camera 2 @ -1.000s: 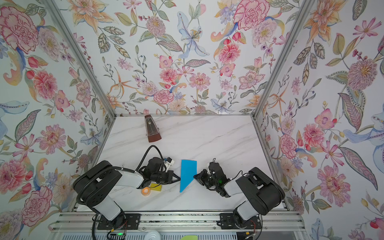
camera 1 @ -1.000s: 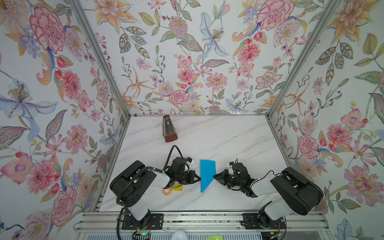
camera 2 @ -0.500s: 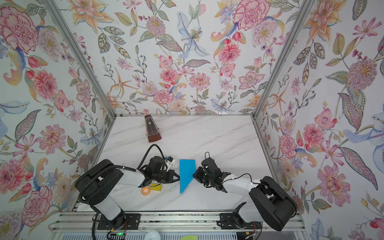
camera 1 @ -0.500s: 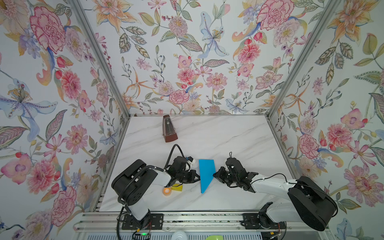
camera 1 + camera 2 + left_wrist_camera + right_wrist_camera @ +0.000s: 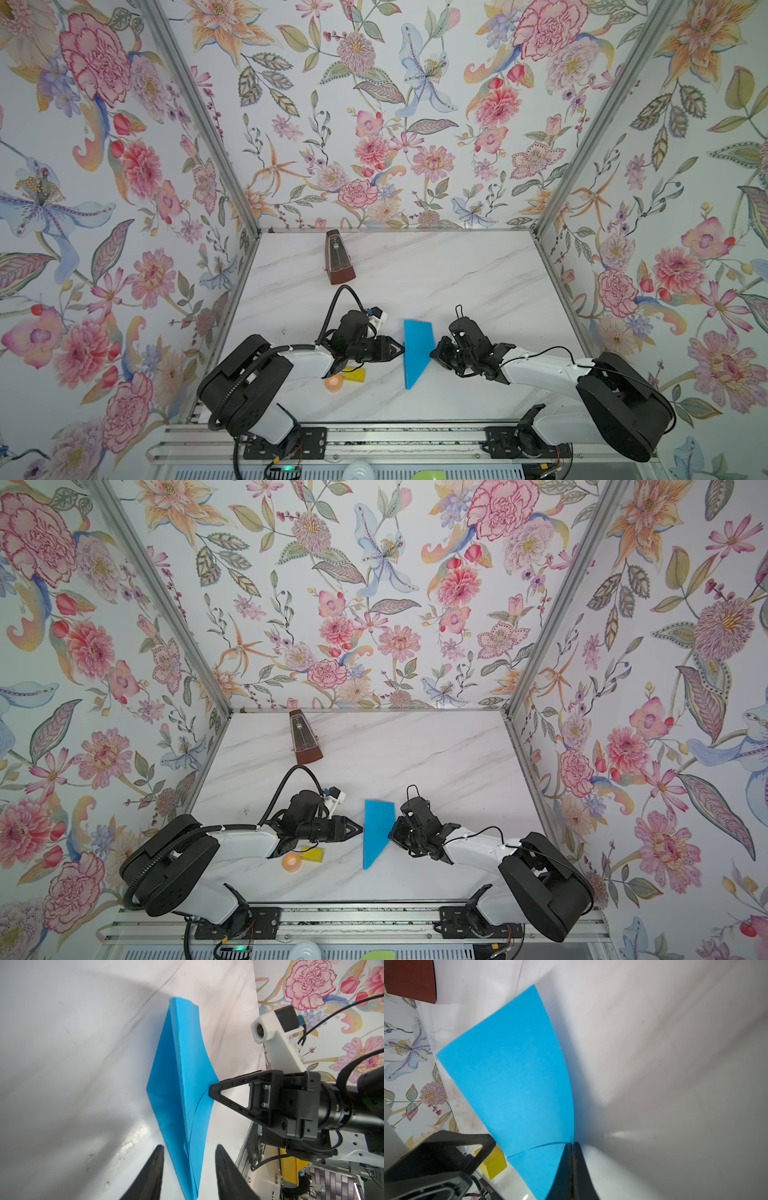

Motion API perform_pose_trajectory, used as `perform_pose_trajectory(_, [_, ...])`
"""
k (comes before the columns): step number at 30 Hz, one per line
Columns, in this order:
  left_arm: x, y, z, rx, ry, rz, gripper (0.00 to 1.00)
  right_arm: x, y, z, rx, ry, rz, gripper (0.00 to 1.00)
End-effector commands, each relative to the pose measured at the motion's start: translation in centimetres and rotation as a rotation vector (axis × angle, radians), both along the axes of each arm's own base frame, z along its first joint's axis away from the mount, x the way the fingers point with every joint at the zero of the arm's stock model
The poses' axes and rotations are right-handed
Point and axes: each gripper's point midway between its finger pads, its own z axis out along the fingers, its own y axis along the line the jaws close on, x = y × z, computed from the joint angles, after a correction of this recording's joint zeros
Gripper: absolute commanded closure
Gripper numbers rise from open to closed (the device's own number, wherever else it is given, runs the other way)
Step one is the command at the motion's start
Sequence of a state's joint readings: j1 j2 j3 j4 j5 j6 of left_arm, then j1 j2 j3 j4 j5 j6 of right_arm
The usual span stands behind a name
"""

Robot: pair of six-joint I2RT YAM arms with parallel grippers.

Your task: Fold a paper plane with a square sheet of paper (fold left side to right side)

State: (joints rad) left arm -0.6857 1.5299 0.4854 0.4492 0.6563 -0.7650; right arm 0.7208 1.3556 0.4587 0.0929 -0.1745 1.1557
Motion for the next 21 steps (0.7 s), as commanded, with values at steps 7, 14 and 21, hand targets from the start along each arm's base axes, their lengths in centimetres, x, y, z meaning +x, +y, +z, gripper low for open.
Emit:
perform_pose_trajectory(7, [-1.3,-2.3,-1.1,-0.030,0.040,-0.086,0.58,-0.6,-0.4,-0.8,-0.021,0.012,0.002,1.00])
perform_pose_trajectory(14, [-1.5,-2.6,-1.4,-0.026,0.045,-0.097,0.68,-0.6,-0.4,-0.8,-0.015,0.015,0.004,1.00])
perform_pose_trajectory(21, [-1.5,-2.6,-1.9,-0.015,0.051,-0.102,0.78,-0.6,-0.4,-0.8,-0.014,0.017,0.004,1.00])
